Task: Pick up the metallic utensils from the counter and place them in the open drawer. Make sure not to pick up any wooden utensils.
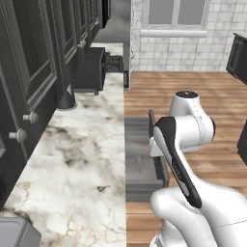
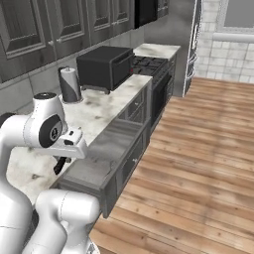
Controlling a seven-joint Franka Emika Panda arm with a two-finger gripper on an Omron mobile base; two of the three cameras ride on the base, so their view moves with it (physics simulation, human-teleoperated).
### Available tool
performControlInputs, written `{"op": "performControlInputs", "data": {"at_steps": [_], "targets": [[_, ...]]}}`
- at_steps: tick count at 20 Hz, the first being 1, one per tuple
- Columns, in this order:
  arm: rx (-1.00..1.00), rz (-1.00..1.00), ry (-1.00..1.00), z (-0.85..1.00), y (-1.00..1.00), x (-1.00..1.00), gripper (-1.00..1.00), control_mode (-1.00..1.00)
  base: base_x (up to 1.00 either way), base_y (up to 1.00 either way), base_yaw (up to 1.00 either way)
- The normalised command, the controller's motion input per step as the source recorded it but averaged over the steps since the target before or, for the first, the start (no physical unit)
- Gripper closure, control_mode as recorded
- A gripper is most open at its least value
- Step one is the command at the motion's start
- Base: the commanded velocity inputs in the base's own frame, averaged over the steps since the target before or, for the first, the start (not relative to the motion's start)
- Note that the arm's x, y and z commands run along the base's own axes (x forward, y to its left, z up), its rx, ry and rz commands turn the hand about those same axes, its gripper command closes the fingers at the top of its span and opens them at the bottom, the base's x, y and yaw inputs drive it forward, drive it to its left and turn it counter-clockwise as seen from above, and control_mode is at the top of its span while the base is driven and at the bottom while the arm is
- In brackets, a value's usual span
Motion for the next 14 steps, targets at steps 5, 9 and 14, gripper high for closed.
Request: {"op": "performControlInputs", "data": {"at_steps": [5,9,14], "targets": [[0.00,-0.05,-0.05,-0.06,0.02,0.13,1.00,-1.00,0.15,0.10,-0.04],[0.00,-0.14,-0.13,-0.29,0.05,0.45,1.00,-1.00,0.00,0.00,0.00],[0.05,-0.16,-0.05,-0.46,0.04,0.86,1.00,-1.00,0.00,0.00,0.00]]}}
